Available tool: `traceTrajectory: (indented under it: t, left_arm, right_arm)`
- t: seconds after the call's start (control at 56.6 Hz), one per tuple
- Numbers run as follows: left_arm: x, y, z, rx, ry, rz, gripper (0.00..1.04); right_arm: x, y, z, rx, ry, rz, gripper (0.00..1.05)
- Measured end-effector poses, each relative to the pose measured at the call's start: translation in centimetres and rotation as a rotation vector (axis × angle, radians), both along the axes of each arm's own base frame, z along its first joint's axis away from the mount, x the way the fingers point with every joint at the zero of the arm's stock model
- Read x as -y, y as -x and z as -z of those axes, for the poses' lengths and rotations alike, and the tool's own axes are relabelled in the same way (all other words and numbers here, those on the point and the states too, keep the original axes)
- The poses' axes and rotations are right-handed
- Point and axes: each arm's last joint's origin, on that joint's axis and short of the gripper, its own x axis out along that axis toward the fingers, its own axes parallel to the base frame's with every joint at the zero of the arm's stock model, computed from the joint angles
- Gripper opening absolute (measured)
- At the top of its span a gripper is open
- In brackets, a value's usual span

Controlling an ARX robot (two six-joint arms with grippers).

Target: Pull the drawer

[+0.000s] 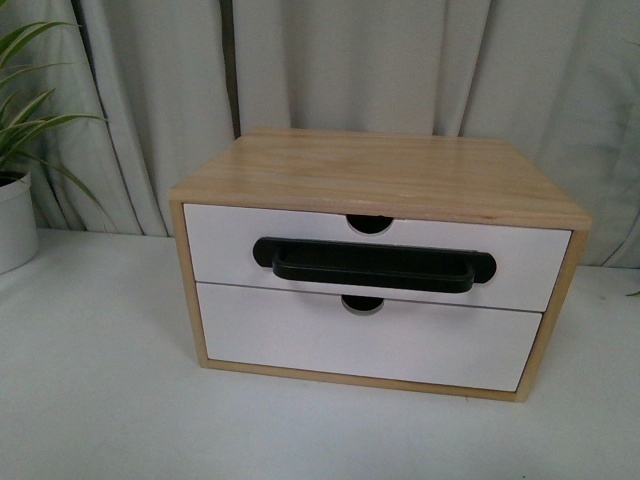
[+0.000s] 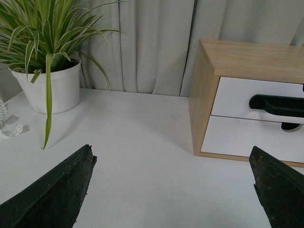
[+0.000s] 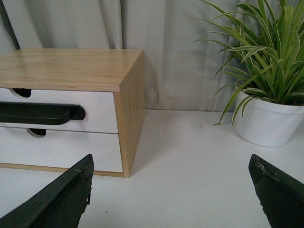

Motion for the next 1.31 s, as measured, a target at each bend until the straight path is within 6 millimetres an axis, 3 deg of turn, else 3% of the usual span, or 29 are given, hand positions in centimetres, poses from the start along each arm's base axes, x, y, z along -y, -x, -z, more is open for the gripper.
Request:
traceTrajectory:
  t: [0.389,0.495,0.565,0.989,1.307]
  left_arm:
    - [0.0,0.0,0.0,0.0,0.0,-0.002,0.99]
    - [0.3,-0.5,-0.4,0.006,-0.036,-0.256,0.99]
    - [0.6,-1.1,-0.6,-0.015,-0.08,-0.28,0.99]
    - [2.7,-7.2,-3.4,-0.122,-0.514,0.364,0.99]
    - [4.7,-12.2,-4.9,-0.175,-0.758,0.653,0.99]
  right_arm:
    - [0.0,0.0,0.1,-0.038,0.009,-0.046,0.96]
    - [-0.4,-0.3,0.1,-0.192,0.038,-0.215,0.96]
    - [-0.6,-0.7,-0.4,-0.214,0.071,-0.26,0.96]
    - [-2.5,-5.5,-5.9,-0.263,0.366,-0.607,0.96]
    - [-3.1,-9.0,-7.2,-0.299,0.495,-0.746,0.96]
